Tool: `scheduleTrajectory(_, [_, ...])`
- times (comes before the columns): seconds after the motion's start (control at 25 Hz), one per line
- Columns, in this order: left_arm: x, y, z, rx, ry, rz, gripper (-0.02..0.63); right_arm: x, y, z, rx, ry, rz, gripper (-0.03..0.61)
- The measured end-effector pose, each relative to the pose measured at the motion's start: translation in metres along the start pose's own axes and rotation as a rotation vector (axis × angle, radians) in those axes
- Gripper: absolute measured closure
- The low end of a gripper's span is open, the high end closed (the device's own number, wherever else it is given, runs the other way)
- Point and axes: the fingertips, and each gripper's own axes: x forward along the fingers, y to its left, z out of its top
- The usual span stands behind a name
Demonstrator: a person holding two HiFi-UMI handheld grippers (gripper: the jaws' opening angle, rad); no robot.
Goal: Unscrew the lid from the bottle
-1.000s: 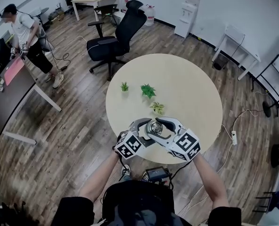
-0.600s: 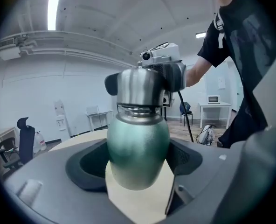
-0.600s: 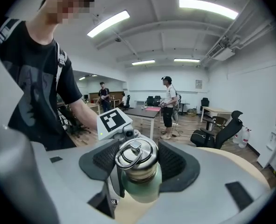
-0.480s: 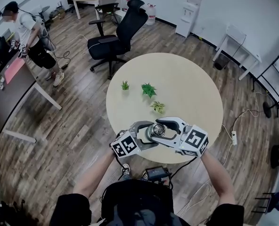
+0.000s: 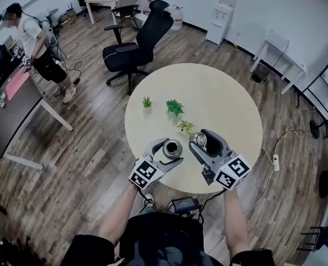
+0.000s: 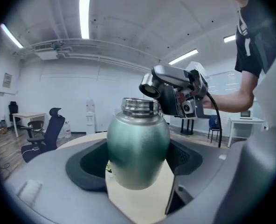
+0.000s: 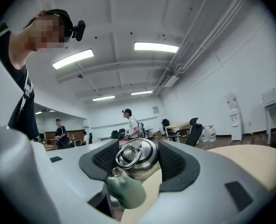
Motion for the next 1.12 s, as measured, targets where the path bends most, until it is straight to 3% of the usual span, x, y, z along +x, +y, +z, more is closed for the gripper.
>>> scheduleTrajectory(0.32, [-0.033, 0.046, 0.014, -0.078, -0.052, 0.239, 0.244, -0.026, -0.033, -0.015, 0.026, -0.080, -0.239, 0.314])
scheduleTrajectory(0.56, [-0.055, 0.071, 0.020, -0.099, -0.047, 0.368, 0.244, -0.033, -0.036, -0.029, -0.005, -0.070, -0.332, 0.314])
scheduleTrajectory(1.12, [-0.067, 0.078, 0.039, -0.087, -0.098, 0.425, 0.243, -0.036, -0.032, -0.042, -0.044, -0.033, -0.390, 0.314])
